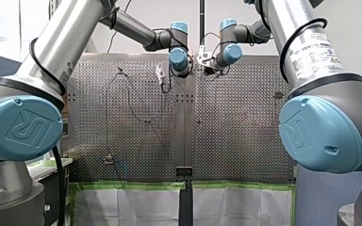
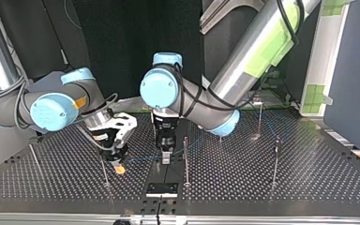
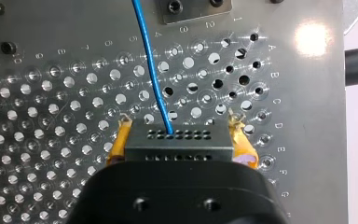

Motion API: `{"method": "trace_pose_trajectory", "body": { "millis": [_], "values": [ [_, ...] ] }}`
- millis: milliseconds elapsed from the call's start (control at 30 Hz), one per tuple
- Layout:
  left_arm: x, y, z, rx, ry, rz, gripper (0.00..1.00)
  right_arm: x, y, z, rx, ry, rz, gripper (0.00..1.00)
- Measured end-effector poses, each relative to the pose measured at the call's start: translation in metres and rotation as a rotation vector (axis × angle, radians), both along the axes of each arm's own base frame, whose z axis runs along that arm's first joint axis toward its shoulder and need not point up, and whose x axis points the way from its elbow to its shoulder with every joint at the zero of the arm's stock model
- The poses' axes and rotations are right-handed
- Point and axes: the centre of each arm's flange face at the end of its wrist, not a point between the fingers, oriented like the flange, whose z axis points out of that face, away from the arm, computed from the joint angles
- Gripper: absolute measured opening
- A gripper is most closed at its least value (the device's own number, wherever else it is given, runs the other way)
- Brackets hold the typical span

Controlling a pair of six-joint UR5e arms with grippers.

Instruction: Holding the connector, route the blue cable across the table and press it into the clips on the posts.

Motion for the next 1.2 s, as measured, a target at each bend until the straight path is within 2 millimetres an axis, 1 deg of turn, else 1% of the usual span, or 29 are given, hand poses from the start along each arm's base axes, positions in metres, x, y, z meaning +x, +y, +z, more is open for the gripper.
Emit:
{"method": "trace_pose_trajectory", "body": {
  "millis": [233,500,767,933,1200],
  "values": [
    [0.011,0.006,0.003,-0.01,-0.018,0.007,1.0,0.0,0.0,0.0,0.0,-0.001,0.0,0.0],
    [0.026,-0.001,-0.012,0.004,0.006,0.006,1.0,0.0,0.0,0.0,0.0,-0.001,0.0,0.0],
    [0.045,-0.005,-0.028,0.019,0.03,0.049,1.0,-0.001,-0.001,0.0,-0.001,0.0,-0.001,0.0],
    [0.048,-0.006,-0.027,0.019,0.028,0.069,1.0,-0.001,-0.001,0.0,-0.002,-0.001,-0.002,0.0],
    [0.043,-0.009,-0.026,0.029,0.026,0.099,1.0,-0.002,-0.002,0.0,-0.003,0.0,-0.003,0.0]
  ]
}}
